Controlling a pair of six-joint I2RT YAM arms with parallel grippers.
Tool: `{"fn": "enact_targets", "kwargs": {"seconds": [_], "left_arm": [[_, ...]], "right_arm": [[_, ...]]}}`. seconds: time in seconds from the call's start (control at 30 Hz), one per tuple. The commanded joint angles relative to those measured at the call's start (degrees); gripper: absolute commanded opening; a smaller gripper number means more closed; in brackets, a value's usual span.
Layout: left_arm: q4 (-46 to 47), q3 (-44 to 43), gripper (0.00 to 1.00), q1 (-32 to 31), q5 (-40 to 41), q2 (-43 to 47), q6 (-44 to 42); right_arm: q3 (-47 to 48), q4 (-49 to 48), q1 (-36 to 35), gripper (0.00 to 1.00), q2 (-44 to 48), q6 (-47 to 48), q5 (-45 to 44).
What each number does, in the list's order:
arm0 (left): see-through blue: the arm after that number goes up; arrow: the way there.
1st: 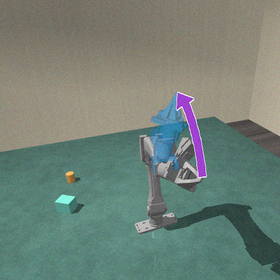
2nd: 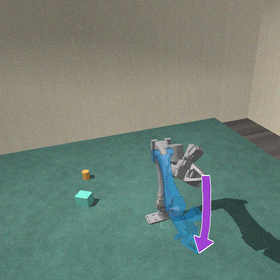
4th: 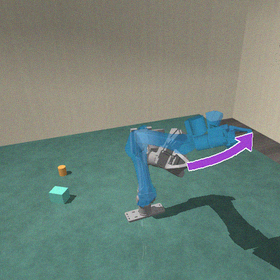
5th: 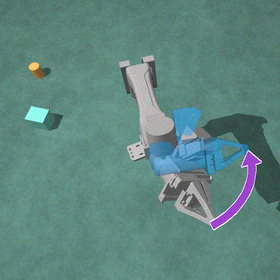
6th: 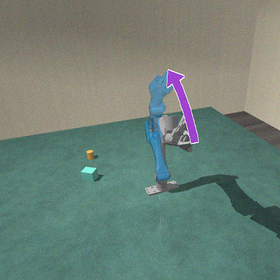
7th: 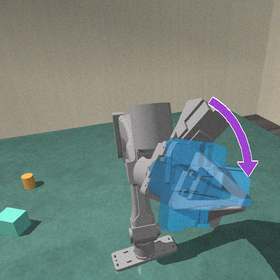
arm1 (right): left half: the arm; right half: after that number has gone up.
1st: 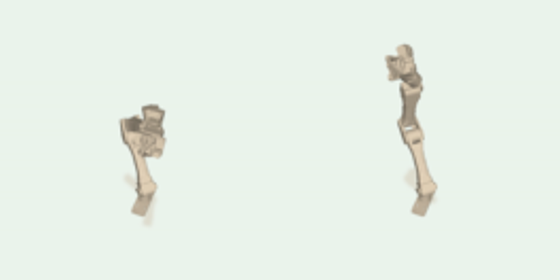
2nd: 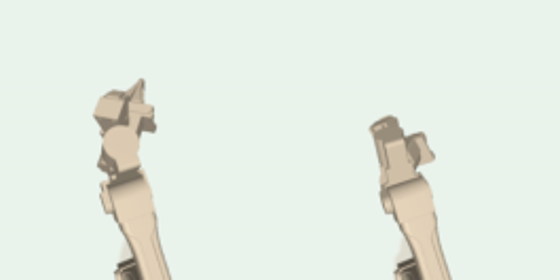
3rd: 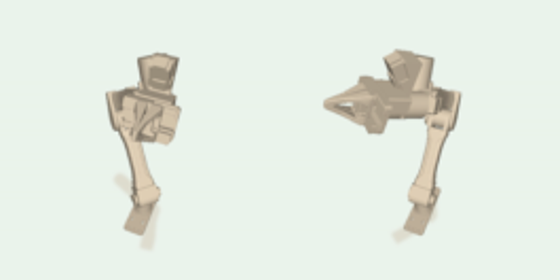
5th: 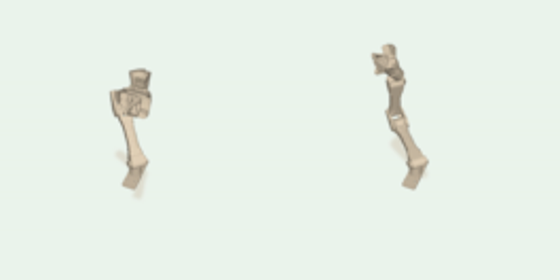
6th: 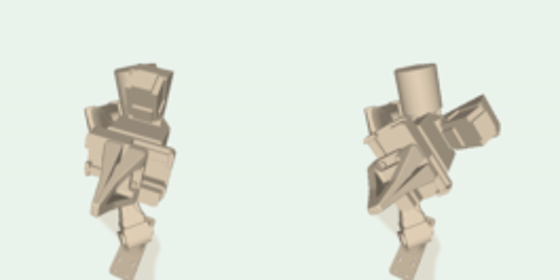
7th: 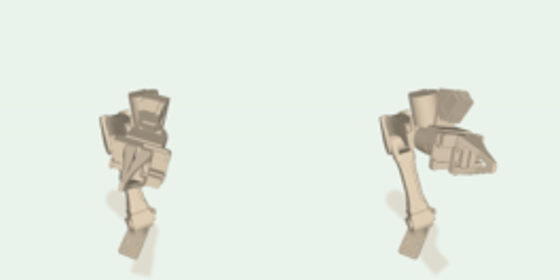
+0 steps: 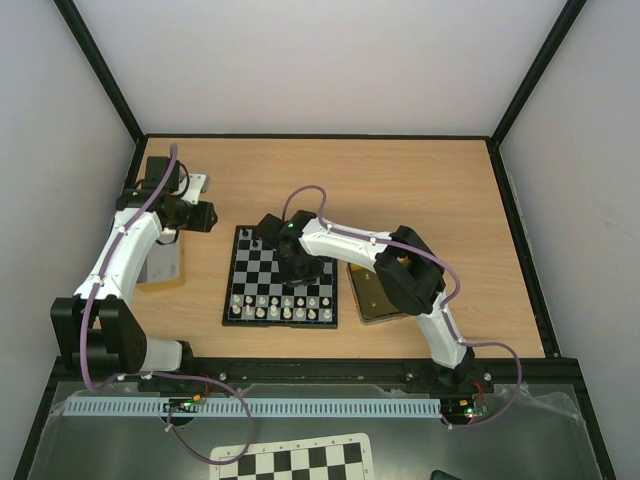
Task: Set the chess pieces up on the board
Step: Reset both arms
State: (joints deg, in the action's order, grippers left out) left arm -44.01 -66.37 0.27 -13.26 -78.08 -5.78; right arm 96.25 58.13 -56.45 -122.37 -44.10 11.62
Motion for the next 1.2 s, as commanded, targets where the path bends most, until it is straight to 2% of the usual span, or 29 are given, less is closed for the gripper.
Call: {"fn": "enact_targets", "kwargs": {"seconds": [0.0, 0.17, 0.37, 0.47, 0.57, 0.73, 0.9, 0.97, 1.03, 1.17], "left_arm": [[-0.46, -0.36, 0.47, -0.19, -0.65, -0.11, -0.06], [-0.70, -0.58, 0.47, -0.19, -0.71, 0.17, -0.05], [-2.04, -2.20, 0.47, -0.19, -0.55, 0.33, -0.46], [-3.15, -3.56, 0.46, -0.19, 0.09, 0.30, -0.88], [-4.45, -4.89, 0.47, -0.19, 1.14, 0.29, -2.06], [-8.22, -8.06, 0.49, 0.54, 0.51, 0.08, -5.66], [-11.36, -10.79, 0.50, 0.96, -0.10, -0.63, -7.57], [-13.05, -11.90, 0.51, 0.96, -1.09, -0.56, -8.61], [-15.67, -13.67, 0.52, 0.97, -3.11, -0.29, -10.61], [-22.22, -16.27, 0.57, 0.34, -4.93, -0.53, -13.69]], "right_arm": [[3.61, 3.32, 0.37, 0.18, -0.65, 0.78, -3.05], [8.81, 6.72, 0.76, 0.02, 0.23, 0.79, -4.66], [17.83, 12.99, 1.04, 0.02, 3.36, 0.55, -6.41], [18.92, 14.86, 2.92, 0.02, 7.47, 0.07, -6.52], [13.97, 14.12, 7.12, 0.02, 15.55, 0.17, -6.21], [-1.30, 8.90, 18.11, 0.02, 28.52, 3.98, -4.49], [-11.41, 3.82, 21.43, 0.03, 35.98, 10.04, -10.08], [-14.24, 1.76, 21.59, 0.10, 38.14, 10.83, -10.85], [-16.58, -0.24, 21.64, 0.28, 40.37, 11.12, -9.97], [-19.50, -2.03, 21.64, 0.48, 44.39, 10.92, -8.58]]}}
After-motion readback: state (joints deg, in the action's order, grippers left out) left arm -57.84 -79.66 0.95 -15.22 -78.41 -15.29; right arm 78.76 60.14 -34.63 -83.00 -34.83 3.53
